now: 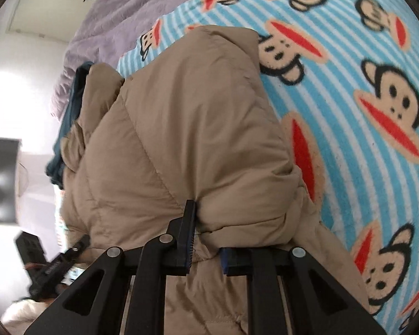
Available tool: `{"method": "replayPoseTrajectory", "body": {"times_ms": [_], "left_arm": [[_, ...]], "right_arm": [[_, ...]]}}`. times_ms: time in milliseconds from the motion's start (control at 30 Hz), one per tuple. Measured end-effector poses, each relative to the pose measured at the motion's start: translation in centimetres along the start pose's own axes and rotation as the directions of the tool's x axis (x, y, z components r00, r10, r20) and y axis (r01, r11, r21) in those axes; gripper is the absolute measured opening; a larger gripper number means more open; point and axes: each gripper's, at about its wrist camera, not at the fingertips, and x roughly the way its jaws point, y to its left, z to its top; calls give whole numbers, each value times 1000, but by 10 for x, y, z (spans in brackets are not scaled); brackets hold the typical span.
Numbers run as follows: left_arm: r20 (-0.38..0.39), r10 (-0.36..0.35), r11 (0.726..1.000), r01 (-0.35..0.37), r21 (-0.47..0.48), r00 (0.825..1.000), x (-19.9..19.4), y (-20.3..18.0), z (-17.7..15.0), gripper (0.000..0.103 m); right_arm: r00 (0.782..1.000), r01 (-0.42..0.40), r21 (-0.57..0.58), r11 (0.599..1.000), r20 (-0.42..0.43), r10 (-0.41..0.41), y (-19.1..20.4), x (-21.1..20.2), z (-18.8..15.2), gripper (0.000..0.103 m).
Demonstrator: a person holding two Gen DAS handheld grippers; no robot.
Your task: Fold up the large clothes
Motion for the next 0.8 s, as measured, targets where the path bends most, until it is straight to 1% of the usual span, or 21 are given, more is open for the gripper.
{"method": "replayPoseTrajectory", "body": {"times_ms": [100,200,300,367,400,500,567,633,733,800], "left_arm": [[15,37,999,-37,6,999,-14,-6,-1,13],[40,62,998,-63,11,997,-32,-9,-1,14],[75,123,992,-124,21,990,-53,-9,-1,13],[110,166,986,-168,13,980,-67,-5,-1,14],[122,172,985,-174,4,977,-74,-2,0,13],[159,161,987,-160,-17,974,-92,4,1,13],[174,149,988,-153,5,973,-93,-3,4,13],[175,151,986,-161,42,973,-86,-13,9,13],[147,144,984,-157,81,978,-64,-28,13,13],[116,174,978,-185,94,978,-43,-32,13,14]], "right_arm": [[999,44,-47,998,9,-44,10,-1,2,17],[999,50,-50,997,10,-49,10,-1,3,17],[999,50,-56,997,12,-49,12,0,4,17],[998,55,-58,997,13,-54,11,-2,4,17],[998,56,-59,997,12,-55,9,-3,3,17],[998,64,-71,995,16,-63,11,-3,1,17],[997,70,-81,994,18,-69,13,-3,1,17],[997,76,-84,994,20,-74,14,-3,1,17],[996,85,-89,992,22,-83,16,-3,1,17],[996,91,-91,992,26,-89,17,-4,0,18]]}}
